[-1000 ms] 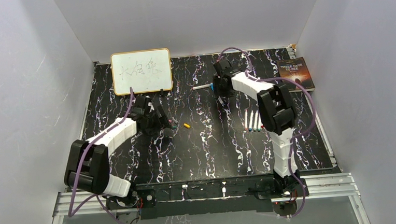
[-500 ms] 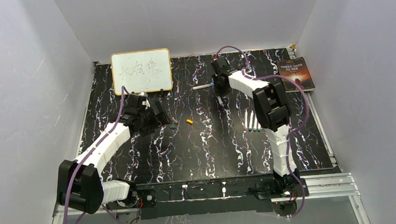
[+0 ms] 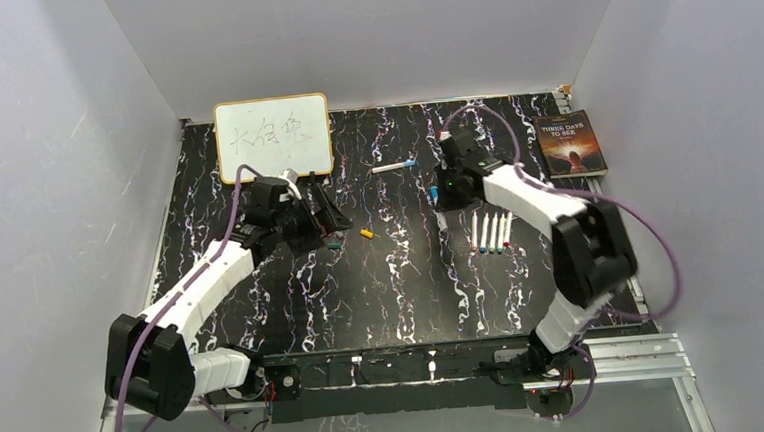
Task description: Open the pen caps
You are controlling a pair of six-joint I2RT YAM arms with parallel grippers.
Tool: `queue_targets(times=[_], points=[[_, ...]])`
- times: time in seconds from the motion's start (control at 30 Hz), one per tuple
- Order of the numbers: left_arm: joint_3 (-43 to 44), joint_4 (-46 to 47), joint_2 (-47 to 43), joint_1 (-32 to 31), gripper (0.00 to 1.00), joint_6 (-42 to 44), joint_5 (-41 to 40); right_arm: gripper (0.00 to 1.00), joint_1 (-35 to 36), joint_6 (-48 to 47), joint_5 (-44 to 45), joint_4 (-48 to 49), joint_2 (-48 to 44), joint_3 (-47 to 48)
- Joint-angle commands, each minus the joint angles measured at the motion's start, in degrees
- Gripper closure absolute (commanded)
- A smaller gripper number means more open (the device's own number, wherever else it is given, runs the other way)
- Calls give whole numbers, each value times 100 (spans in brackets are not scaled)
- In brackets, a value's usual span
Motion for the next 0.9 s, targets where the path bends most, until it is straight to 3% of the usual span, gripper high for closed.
queue_targets(times=[0.0, 0.37, 0.73, 0.87], points=[[92, 636, 96, -480, 2, -596, 271, 100, 107, 315, -645, 217, -1512, -527], [211, 1585, 707, -1567, 2, -1390, -139, 100, 1890, 1544, -848, 526, -3438, -1819], [283, 1657, 803, -2159, 3, -1515, -544, 100, 2480, 1824, -502, 552, -3468, -1763], [257, 1777, 886, -2263, 16, -1573, -550, 100, 2573, 1862, -406, 568, -3398, -1691]])
